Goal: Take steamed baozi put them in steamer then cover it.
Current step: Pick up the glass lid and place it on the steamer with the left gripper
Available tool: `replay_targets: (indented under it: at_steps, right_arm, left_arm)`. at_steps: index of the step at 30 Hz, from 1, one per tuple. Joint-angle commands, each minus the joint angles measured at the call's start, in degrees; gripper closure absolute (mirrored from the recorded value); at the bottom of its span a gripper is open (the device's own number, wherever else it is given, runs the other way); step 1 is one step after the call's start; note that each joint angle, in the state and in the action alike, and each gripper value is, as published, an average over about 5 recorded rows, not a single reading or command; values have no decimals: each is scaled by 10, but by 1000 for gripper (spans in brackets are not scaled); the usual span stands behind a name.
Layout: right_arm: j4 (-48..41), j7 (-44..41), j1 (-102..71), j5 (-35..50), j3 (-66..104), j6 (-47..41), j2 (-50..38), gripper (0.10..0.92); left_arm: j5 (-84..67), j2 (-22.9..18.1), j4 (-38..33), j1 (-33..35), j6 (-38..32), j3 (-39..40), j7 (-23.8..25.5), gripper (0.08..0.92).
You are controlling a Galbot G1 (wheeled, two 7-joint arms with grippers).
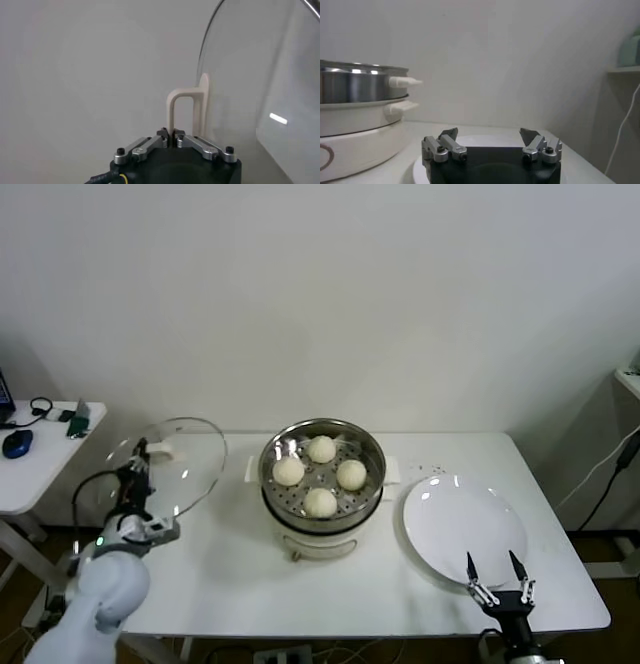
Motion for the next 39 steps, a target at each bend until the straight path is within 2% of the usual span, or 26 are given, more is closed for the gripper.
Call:
replay_targets:
  at_steps: [1, 10, 15, 23, 39]
  right_arm:
    - [7, 16, 6, -32, -4, -17, 4, 203]
    - [-2, 16, 18, -30, -12, -10, 12, 203]
    - [-12, 16, 17, -27, -10, -2, 10, 203]
    - [-21, 15, 15, -13, -3, 7, 6, 203]
    - [-23, 14, 9, 2, 0, 16, 9, 203]
  left_arm:
    - [23, 8, -130, -95, 181, 173, 60, 852]
    - [188, -127, -66, -168, 189, 305, 120, 852]
    - [207, -174, -14, -201, 189, 355, 135, 852]
    - [212, -209, 50, -223, 189, 389, 133, 852]
    - [220, -225, 113, -225, 188, 386, 106, 852]
